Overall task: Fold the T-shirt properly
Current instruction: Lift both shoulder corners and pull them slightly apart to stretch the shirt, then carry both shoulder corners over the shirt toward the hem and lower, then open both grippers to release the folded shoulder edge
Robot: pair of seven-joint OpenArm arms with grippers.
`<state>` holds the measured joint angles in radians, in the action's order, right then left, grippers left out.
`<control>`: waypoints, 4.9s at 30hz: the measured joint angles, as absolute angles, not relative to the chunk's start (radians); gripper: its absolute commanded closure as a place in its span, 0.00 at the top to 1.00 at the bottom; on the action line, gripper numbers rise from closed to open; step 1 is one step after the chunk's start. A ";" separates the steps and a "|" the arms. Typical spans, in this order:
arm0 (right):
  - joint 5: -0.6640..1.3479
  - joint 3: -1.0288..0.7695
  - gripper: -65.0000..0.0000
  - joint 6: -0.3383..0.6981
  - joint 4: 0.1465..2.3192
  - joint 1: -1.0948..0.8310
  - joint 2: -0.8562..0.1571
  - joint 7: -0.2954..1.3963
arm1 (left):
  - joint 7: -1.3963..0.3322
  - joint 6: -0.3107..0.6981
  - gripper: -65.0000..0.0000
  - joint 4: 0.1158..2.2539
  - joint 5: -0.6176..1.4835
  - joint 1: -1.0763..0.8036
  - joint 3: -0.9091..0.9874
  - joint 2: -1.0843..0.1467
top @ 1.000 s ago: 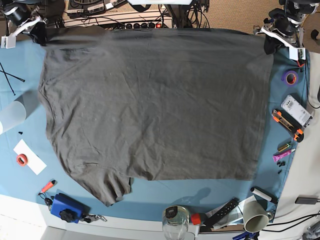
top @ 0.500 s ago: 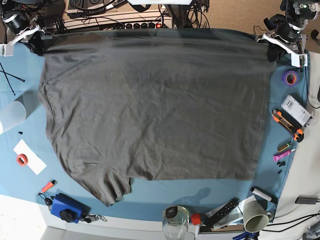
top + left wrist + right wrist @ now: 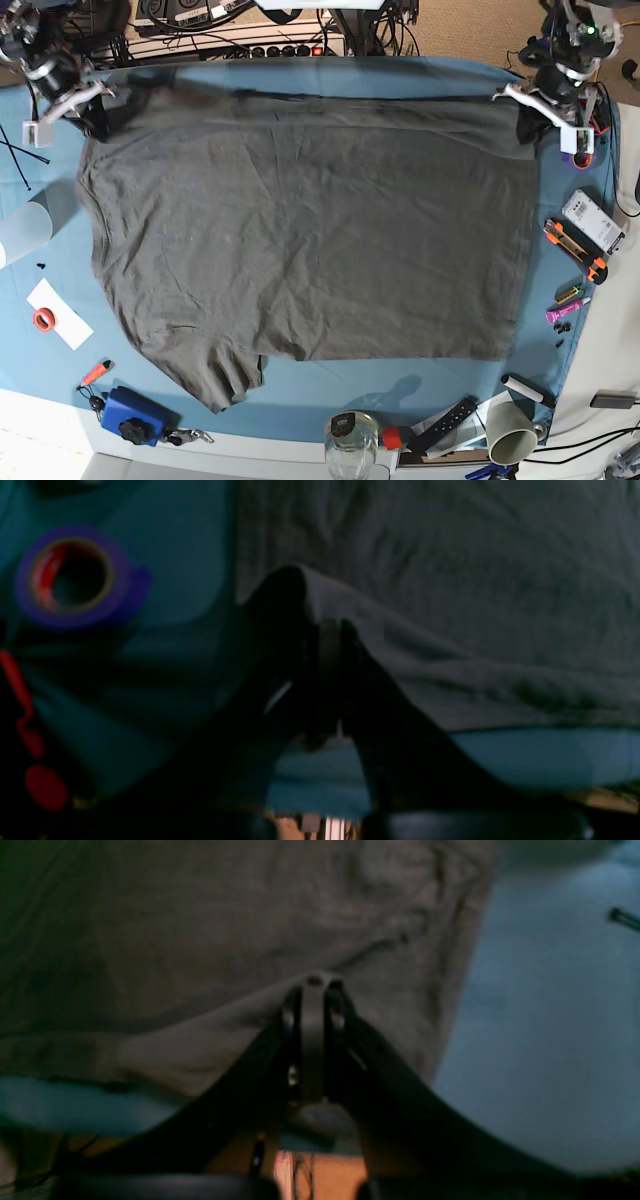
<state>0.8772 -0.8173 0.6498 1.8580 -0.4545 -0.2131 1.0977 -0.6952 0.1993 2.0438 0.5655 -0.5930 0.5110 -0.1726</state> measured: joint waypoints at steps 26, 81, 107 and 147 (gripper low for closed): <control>0.492 -0.633 0.00 0.497 1.856 -0.234 -0.213 0.960 | -0.653 0.153 0.00 1.996 0.438 -0.419 0.446 -0.173; 0.340 -0.599 0.00 0.511 1.420 0.139 -0.271 0.844 | -0.638 0.165 0.00 1.664 0.428 -0.056 0.428 -0.225; 0.296 -0.600 0.00 0.498 1.193 0.258 -0.274 0.802 | -0.630 0.297 0.00 1.424 0.447 0.070 0.428 -0.231; 0.575 -0.601 0.23 0.599 1.343 0.260 -0.432 1.078 | -0.991 0.259 0.54 1.596 0.477 0.003 0.432 -0.296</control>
<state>0.5747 -0.6010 0.5991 1.3430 0.2604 -0.4316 1.0779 -0.9905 0.2588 1.5959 0.4774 0.0032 0.4320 -0.2958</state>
